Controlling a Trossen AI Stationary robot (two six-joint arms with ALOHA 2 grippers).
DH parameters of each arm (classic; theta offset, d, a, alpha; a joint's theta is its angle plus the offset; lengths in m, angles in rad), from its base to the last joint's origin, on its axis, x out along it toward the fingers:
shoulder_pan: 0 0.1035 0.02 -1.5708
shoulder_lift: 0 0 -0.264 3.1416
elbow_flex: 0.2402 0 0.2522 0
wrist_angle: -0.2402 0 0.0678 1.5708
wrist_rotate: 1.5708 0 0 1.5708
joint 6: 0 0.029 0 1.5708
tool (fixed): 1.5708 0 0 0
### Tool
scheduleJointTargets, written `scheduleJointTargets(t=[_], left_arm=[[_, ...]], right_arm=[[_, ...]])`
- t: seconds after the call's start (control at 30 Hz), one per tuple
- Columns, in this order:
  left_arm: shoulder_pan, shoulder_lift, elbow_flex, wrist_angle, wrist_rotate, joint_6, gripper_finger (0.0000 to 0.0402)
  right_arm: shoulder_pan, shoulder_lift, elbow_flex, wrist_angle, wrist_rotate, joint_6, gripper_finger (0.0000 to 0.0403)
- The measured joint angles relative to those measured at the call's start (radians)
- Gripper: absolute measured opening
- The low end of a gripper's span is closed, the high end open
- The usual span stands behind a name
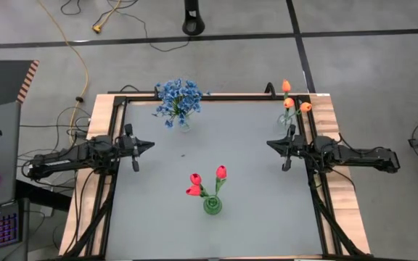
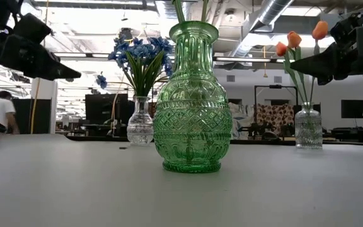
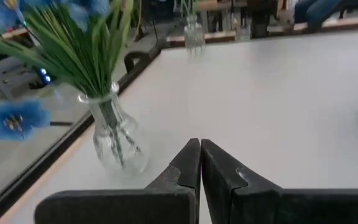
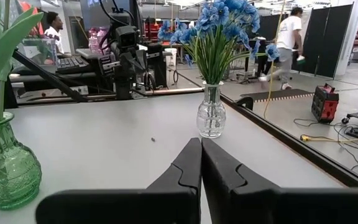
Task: Sort flowers into vase by color
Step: Return to Home Position
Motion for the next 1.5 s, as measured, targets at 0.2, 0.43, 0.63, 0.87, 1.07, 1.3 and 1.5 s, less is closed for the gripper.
scheduleJointTargets(t=[0.2,0.43,0.63,0.87,1.07,1.3,1.5], left_arm=[[0.0,0.0,0.0,-0.074,0.0,-0.005,0.0],[0.0,0.0,0.0,-0.076,0.001,-0.01,0.0],[0.0,-0.002,0.0,-0.076,0.001,-0.011,0.0],[0.0,-0.002,0.0,-0.076,0.001,-0.012,0.0],[0.0,0.002,0.0,-0.076,0.001,-0.012,0.0],[0.0,0.002,0.0,-0.076,0.001,-0.012,0.0],[0.0,0.0,0.0,-0.076,0.001,-0.012,0.0]], right_arm=[[0.0,0.0,0.0,0.0,0.0,0.0,0.0038],[0.0,0.0,0.0,0.0,0.0,0.0,0.0038],[0.0,0.0,0.0,0.0,0.0,0.0,0.0038],[0.0,0.0,0.0,0.0,0.0,0.0,0.0038],[0.0,0.0,0.0,0.0,0.0,0.0,0.0038],[0.0,0.0,0.0,0.0,0.0,0.0,0.0038],[0.0,-0.018,0.0,0.0,0.0,0.0,0.0038]])
